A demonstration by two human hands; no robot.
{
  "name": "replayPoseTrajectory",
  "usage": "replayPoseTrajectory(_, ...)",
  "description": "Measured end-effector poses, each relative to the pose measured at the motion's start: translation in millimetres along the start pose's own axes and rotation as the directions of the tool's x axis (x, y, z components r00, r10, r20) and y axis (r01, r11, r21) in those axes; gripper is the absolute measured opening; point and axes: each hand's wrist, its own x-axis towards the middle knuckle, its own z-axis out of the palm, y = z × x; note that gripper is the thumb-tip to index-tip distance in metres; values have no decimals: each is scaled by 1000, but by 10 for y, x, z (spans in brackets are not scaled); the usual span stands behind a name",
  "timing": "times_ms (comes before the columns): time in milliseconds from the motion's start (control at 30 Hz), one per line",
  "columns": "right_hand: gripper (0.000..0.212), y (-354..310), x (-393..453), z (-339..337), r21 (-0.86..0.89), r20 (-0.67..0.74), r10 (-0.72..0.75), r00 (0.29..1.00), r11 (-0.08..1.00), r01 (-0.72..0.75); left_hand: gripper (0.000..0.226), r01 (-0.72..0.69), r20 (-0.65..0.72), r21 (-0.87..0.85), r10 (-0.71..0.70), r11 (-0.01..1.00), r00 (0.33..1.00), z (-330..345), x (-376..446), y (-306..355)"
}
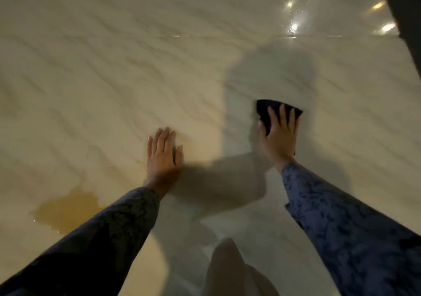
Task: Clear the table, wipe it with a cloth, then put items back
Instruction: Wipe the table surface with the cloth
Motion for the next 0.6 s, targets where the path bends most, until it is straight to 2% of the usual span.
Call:
replayPoseTrajectory(167,60,-147,1063,-22,5,-25,273,962,962,-273,47,-66,-28,-35,65,997,998,-49,-6,-4)
replayPoseTrajectory(267,60,-551,1479,22,13,-5,281,960,960,-281,49,-54,-2,-9,54,998,999,-43,36,-8)
replayPoseTrajectory(333,59,-919,1582,88,4,30,161,986,987,-161,49,-52,18,12,52,999,998,-35,27,-6)
replayPoseTrajectory(433,56,-1481,1407,247,43,46,-140,989,990,138,49,-42,22,-6,42,999,999,-56,21,-4)
replayPoseTrajectory(533,55,-1817,913,420,55,61,-420,905,907,417,48,-13,14,-44,14,999,1000,-102,13,7)
replayPoseTrajectory(600,54,-1800,565,475,70,78,-543,836,840,538,48,37,28,-71,-35,997,999,-127,-8,22)
